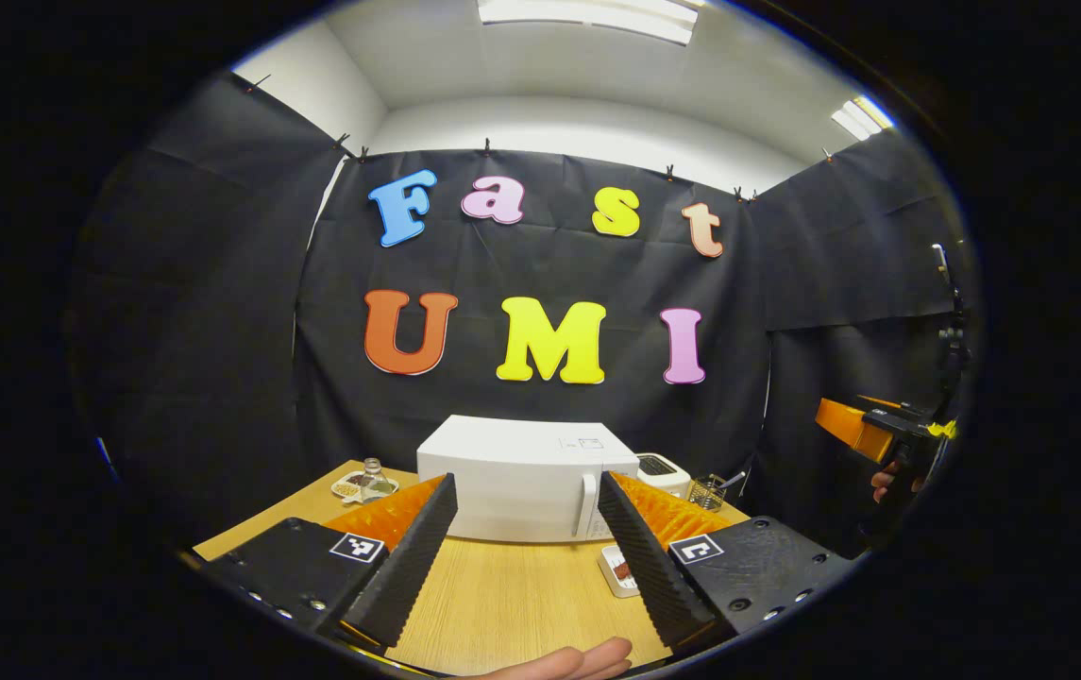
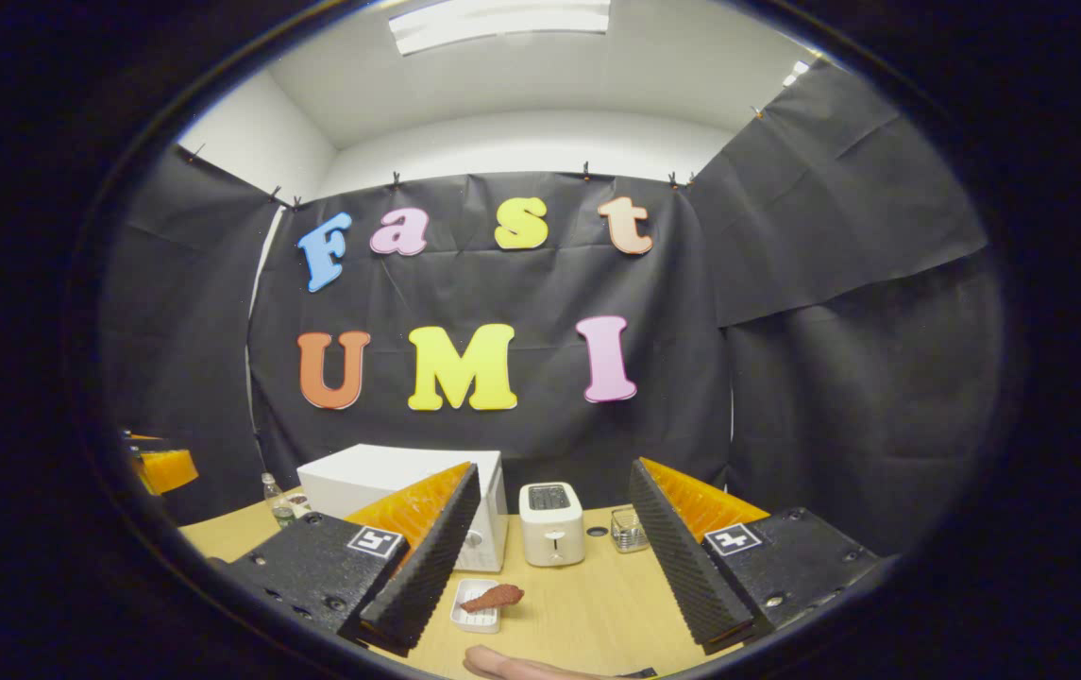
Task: Open the microwave oven with the left hand, put the food in, and close the microwave oven.
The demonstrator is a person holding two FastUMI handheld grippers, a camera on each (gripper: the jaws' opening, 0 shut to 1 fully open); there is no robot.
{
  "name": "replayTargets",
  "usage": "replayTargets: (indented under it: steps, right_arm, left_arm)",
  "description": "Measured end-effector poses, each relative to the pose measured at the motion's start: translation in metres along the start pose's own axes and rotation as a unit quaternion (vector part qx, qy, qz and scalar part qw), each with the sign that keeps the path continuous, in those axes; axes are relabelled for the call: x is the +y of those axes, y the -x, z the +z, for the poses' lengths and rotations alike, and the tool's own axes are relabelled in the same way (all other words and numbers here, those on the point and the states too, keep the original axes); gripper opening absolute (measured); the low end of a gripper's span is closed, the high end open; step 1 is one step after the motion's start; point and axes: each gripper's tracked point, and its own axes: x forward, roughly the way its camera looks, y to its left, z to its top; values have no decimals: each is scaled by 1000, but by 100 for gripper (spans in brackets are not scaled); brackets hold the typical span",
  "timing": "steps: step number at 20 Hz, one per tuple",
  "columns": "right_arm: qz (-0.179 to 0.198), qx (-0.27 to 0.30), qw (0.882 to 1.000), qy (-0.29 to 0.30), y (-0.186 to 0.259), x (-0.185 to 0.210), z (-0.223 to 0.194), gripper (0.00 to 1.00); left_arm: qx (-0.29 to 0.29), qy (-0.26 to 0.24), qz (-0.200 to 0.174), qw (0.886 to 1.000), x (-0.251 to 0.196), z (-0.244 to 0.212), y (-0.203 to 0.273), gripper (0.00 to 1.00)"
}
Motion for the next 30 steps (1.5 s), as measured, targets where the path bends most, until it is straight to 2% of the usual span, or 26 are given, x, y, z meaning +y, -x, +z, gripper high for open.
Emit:
replayTargets:
  steps: [1, 2, 3, 4, 9, 10, 15, 16, 18, 19, 20, 21, 25, 30]
  right_arm:
    - [0, -2, 1000, 0, 1, -1, 0, 92]
    - [-1, -4, 1000, 1, 3, -1, 0, 92]
    - [-2, -7, 1000, 4, 4, -2, 0, 92]
    - [-3, -10, 1000, 6, 6, -3, 1, 92]
    - [-12, -26, 1000, 7, 14, -18, 0, 92]
    - [-13, -27, 1000, 6, 13, -22, -2, 100]
    - [-14, -30, 999, 18, 15, -33, -1, 100]
    - [-14, -34, 999, 23, 16, -36, 0, 92]
    - [-26, -32, 998, 39, 15, -46, -2, 92]
    - [-29, -33, 998, 45, 16, -50, -2, 100]
    - [-26, -37, 998, 47, 18, -47, 2, 92]
    - [-25, -39, 998, 49, 17, -49, 3, 100]
    - [-29, -28, 998, 44, 9, -61, -8, 100]
    - [-15, -7, 1000, 26, -3, -65, -26, 100]
  left_arm:
    - [0, 1, -2, 1000, -2, -1, -4, 93]
    - [2, 2, -4, 1000, -2, -3, -8, 82]
    - [2, 1, -3, 1000, -4, -5, -14, 82]
    - [2, 0, -2, 1000, -5, -6, -20, 93]
    - [17, 9, -4, 1000, -21, -29, -63, 93]
    - [21, 9, -3, 1000, -24, -35, -74, 93]
    - [52, -5, -7, 999, -45, -82, -136, 93]
    - [56, -8, -8, 998, -48, -92, -148, 93]
    - [68, -10, -12, 998, -56, -117, -173, 93]
    - [72, -6, -14, 997, -60, -129, -184, 93]
    - [74, 1, -17, 997, -66, -138, -196, 93]
    - [74, 6, -17, 997, -69, -147, -208, 93]
    - [86, 9, -3, 996, -73, -184, -252, 93]
    - [107, 4, 0, 994, -78, -223, -287, 93]
